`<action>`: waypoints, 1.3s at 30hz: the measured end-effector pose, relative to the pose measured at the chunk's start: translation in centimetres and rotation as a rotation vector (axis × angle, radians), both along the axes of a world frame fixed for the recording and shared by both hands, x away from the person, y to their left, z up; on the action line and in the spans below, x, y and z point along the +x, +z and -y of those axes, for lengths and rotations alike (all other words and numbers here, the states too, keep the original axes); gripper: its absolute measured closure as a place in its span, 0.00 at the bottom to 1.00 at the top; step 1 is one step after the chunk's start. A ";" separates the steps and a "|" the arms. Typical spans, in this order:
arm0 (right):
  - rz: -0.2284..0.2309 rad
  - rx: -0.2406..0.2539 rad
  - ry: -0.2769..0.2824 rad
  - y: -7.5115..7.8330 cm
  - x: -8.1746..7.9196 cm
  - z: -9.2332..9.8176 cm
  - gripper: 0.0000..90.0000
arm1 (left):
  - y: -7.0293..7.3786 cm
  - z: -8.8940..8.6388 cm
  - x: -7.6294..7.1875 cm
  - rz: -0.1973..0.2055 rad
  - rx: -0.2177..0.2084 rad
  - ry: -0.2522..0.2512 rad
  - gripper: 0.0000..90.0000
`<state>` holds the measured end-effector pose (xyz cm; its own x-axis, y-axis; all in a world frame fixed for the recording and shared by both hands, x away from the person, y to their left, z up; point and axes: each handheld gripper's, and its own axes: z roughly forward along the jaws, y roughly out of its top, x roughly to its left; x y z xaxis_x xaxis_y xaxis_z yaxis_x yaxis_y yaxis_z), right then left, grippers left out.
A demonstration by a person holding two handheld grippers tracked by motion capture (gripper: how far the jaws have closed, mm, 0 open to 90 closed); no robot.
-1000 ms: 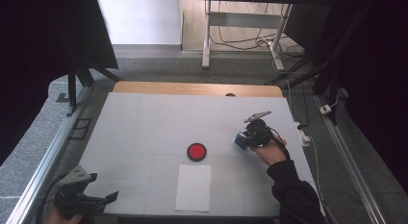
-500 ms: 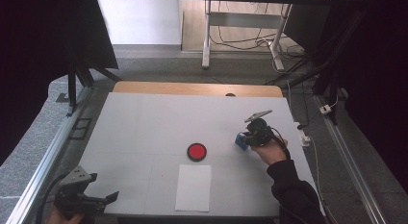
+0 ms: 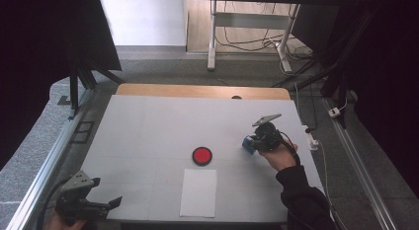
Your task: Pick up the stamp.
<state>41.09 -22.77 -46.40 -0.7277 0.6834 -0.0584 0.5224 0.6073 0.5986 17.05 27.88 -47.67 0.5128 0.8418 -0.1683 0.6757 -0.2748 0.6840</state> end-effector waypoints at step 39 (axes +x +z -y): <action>0.077 0.221 0.127 3.8 -5.6 -0.5 0.80 | 0.0 -0.2 0.0 -0.003 -0.026 -0.021 0.01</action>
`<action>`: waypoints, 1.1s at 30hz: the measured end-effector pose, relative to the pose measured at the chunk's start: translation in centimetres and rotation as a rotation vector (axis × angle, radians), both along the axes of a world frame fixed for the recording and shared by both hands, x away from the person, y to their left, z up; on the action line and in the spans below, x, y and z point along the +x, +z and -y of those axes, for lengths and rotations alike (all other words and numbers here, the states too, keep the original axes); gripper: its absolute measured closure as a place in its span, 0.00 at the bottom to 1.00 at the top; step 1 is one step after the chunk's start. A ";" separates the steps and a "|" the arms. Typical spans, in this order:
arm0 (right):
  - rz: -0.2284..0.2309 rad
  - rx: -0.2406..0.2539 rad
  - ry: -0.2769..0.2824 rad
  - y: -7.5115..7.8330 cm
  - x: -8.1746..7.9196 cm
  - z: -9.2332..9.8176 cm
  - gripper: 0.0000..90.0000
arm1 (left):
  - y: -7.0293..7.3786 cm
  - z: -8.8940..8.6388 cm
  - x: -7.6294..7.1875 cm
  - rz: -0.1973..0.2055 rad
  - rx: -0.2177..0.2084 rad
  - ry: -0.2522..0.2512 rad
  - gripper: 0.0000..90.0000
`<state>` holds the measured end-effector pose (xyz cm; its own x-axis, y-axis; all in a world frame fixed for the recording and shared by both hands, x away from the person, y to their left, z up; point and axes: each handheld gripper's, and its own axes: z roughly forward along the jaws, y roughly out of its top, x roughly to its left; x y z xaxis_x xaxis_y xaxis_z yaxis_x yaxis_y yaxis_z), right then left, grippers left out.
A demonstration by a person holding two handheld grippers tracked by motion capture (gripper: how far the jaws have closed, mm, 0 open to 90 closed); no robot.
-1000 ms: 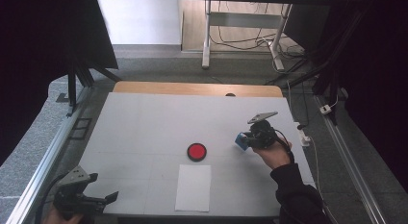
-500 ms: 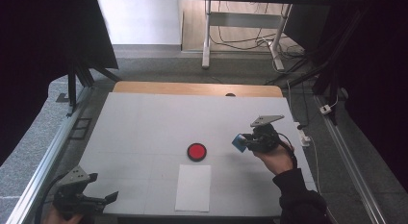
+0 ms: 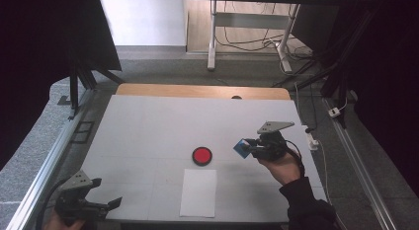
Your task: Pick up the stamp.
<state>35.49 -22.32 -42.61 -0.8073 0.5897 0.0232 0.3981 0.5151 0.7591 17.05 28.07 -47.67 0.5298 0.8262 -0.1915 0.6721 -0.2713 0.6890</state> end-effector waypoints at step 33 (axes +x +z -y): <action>-0.002 0.089 0.226 1.1 -5.2 -5.8 0.80 | 0.0 -0.3 0.0 -0.005 -0.026 0.006 0.00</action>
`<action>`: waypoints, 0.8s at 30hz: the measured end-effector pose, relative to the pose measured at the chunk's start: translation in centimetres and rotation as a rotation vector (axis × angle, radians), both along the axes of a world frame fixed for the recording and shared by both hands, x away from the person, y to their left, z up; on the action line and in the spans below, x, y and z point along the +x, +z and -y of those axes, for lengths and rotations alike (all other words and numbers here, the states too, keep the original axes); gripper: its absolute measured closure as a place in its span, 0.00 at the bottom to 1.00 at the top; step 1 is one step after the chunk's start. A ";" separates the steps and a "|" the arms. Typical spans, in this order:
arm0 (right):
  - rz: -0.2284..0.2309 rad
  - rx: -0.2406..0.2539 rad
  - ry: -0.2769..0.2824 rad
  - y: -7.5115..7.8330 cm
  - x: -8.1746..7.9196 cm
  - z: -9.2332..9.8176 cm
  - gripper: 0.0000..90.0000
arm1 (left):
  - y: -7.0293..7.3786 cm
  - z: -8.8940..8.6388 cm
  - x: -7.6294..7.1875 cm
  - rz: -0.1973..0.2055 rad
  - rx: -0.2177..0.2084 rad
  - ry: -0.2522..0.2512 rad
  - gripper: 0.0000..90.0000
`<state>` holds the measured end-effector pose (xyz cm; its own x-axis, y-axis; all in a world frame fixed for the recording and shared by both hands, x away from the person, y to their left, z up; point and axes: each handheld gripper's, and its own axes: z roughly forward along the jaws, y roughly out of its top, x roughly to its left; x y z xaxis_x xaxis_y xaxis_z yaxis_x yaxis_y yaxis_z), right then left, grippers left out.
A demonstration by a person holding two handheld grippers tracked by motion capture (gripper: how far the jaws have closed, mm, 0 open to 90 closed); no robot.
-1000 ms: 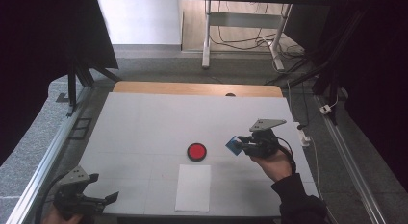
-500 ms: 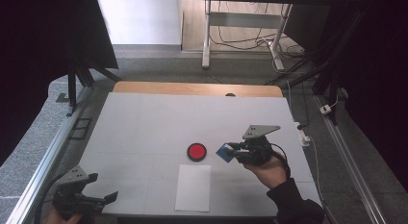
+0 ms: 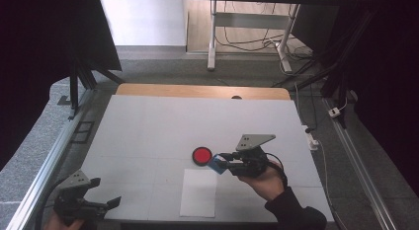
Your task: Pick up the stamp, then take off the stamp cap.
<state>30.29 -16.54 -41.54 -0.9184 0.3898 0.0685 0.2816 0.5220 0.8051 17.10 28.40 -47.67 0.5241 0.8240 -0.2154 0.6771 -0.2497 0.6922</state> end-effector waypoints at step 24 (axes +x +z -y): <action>0.003 0.004 0.059 -0.1 -1.3 -1.7 0.80 | 0.2 0.1 -0.2 0.020 0.012 -0.004 0.00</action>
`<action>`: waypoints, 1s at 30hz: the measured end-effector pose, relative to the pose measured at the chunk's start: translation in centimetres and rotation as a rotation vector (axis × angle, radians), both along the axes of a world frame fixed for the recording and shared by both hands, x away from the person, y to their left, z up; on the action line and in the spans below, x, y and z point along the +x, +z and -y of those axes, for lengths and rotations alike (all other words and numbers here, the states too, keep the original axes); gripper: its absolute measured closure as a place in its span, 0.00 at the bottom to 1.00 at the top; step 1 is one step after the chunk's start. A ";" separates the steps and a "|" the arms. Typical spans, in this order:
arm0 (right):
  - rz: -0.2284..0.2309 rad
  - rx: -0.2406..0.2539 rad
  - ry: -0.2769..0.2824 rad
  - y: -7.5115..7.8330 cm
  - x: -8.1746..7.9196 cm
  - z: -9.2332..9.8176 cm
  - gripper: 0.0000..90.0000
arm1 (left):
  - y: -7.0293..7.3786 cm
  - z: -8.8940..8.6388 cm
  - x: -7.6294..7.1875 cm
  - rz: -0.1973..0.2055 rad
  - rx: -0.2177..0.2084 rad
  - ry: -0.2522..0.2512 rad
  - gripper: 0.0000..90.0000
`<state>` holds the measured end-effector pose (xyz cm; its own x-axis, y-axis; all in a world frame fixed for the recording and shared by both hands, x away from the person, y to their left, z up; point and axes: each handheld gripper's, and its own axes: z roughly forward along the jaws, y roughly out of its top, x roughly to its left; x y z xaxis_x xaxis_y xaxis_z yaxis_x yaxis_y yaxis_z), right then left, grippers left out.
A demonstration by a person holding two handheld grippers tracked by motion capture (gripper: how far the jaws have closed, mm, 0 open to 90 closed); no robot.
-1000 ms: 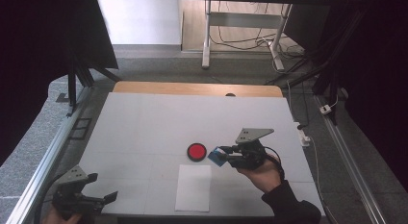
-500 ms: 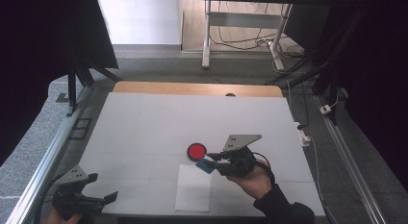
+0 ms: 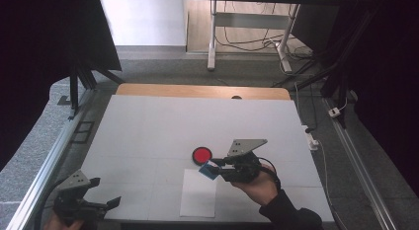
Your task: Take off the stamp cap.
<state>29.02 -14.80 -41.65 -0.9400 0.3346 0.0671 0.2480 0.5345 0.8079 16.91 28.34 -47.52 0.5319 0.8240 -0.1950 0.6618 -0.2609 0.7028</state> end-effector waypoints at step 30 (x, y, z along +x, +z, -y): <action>0.007 0.022 0.036 0.6 -0.2 -0.2 0.80 | 1.0 5.9 4.1 0.061 -0.060 -0.329 0.00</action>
